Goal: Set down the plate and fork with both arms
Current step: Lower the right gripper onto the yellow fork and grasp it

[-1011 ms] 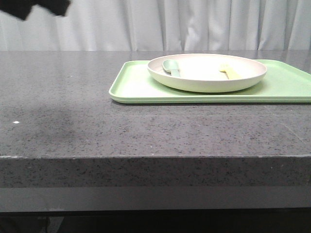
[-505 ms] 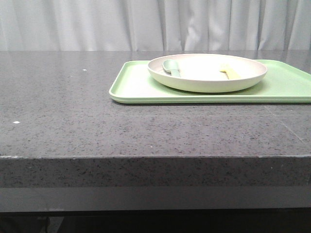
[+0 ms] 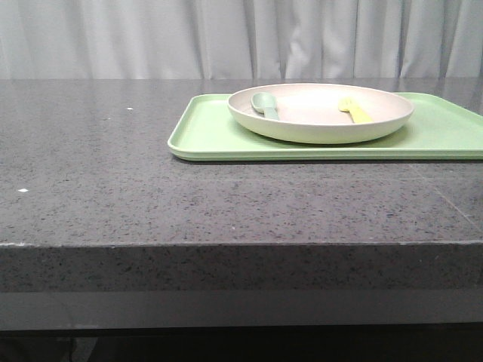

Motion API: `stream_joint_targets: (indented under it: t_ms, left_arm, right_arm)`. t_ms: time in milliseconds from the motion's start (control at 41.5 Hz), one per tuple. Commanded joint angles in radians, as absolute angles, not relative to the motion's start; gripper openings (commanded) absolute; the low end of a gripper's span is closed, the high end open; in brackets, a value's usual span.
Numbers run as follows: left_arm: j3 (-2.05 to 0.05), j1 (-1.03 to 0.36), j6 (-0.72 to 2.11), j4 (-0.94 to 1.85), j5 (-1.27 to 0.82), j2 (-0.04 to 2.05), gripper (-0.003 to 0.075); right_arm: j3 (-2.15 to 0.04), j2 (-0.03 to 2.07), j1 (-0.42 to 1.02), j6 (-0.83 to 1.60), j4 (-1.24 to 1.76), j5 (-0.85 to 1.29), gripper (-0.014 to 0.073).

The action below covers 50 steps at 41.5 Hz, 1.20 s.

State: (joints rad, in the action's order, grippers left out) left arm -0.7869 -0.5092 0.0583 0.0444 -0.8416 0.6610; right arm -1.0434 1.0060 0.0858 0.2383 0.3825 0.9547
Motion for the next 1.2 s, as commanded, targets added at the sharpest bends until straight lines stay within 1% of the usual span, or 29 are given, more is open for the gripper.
stream_joint_targets:
  t_ms: [0, 96, 313, 409, 746, 794, 1011, 1179]
  left_arm:
    - [-0.815, -0.511, 0.060, 0.049, -0.767, 0.663, 0.0388]
    - [-0.815, -0.511, 0.060, 0.049, -0.767, 0.663, 0.0388]
    - [-0.815, -0.511, 0.060, 0.037, -0.765, 0.663, 0.0388]
    - [-0.813, -0.511, 0.060, 0.023, -0.765, 0.663, 0.0388]
    - [-0.806, -0.511, 0.060, 0.019, -0.760, 0.680, 0.0388]
    - [-0.806, -0.511, 0.060, 0.019, -0.760, 0.686, 0.0388]
    - [-0.806, -0.511, 0.060, 0.019, -0.764, 0.694, 0.0388]
    - [-0.806, -0.511, 0.060, 0.019, -0.765, 0.694, 0.0388]
  right_arm:
    - [-1.152, 1.093, 0.149, 0.255, 0.415, 0.964, 0.0549]
    - [-1.231, 1.198, 0.211, 0.206, 0.383, 0.984, 0.0549]
    - [-1.463, 1.428, 0.304, -0.034, 0.137, 1.063, 0.0526]
    - [-1.572, 1.537, 0.306, -0.103, 0.090, 1.123, 0.0526]
    - [-1.938, 1.845, 0.269, -0.200, 0.080, 1.308, 0.0526]
    - [-1.971, 1.875, 0.266, -0.209, 0.074, 1.322, 0.0515]
    - [-2.055, 1.982, 0.246, -0.243, 0.058, 1.335, 0.0386]
    - [-2.056, 2.023, 0.235, -0.249, 0.057, 1.334, 0.0379]
